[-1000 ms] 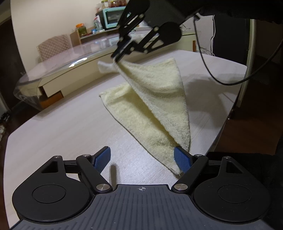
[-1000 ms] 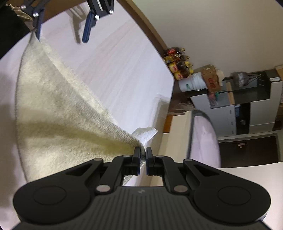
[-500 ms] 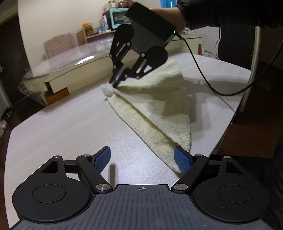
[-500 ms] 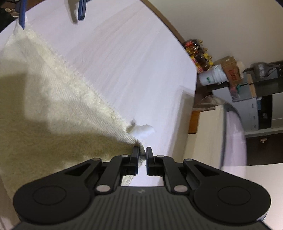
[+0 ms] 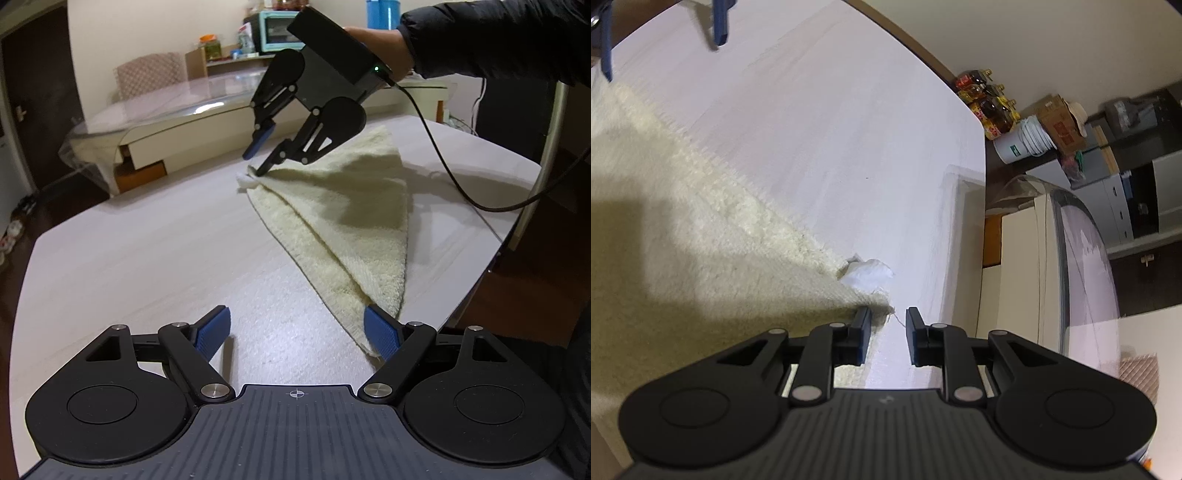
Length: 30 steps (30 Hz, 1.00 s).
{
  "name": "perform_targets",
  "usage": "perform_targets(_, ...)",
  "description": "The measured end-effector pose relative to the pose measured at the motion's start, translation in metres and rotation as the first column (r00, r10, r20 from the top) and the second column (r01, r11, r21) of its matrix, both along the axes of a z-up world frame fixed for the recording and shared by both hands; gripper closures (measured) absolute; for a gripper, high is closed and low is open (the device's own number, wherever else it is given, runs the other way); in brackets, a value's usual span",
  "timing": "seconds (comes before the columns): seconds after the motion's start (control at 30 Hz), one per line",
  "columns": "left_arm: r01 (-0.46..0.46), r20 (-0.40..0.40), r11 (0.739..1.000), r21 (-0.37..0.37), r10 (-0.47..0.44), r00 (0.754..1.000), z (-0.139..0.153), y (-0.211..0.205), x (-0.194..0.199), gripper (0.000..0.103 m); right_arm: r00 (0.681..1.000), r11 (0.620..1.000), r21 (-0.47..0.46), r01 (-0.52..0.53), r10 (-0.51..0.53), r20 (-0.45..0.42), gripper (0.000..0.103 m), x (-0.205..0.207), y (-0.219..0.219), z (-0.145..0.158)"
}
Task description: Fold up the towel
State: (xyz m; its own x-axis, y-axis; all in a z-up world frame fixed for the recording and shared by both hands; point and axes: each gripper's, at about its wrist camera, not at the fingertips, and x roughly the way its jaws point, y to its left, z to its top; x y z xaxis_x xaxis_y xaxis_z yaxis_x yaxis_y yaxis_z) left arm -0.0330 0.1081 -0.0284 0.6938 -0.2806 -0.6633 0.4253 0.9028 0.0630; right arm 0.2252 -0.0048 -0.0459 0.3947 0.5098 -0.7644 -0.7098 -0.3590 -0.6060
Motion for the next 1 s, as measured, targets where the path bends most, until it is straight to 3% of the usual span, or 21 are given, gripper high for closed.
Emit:
perform_targets(0.23,-0.020,0.017,0.999,0.029,0.020,1.000,0.004,0.000,-0.006,0.015,0.993,0.990,0.068,0.120,-0.119,-0.021,0.069,-0.003,-0.011,0.014)
perform_targets(0.43,-0.069,0.059,0.996,0.052,0.066,0.996,0.010,0.007,-0.017,0.011,0.972,0.956,0.174,0.235,-0.232,-0.036,0.063,-0.040,-0.047,0.045)
perform_targets(0.6,-0.059,0.073,0.996,0.063,0.054,0.996,0.014,0.011,-0.022,0.011,0.933,0.904,0.267,0.335,-0.277,-0.232,0.063,-0.107,-0.082,0.071)
perform_targets(0.8,-0.070,0.097,0.994,0.088,0.061,0.993,0.018,0.020,-0.026,0.011,0.876,0.857,0.314,0.409,-0.272,-0.398,0.072,-0.187,-0.097,0.068)
perform_targets(1.0,-0.066,0.114,0.994,0.091,0.056,0.992,0.023,0.029,-0.036,0.011,0.776,0.786,0.310,0.535,-0.312,-0.548,0.081,-0.227,-0.098,0.058)
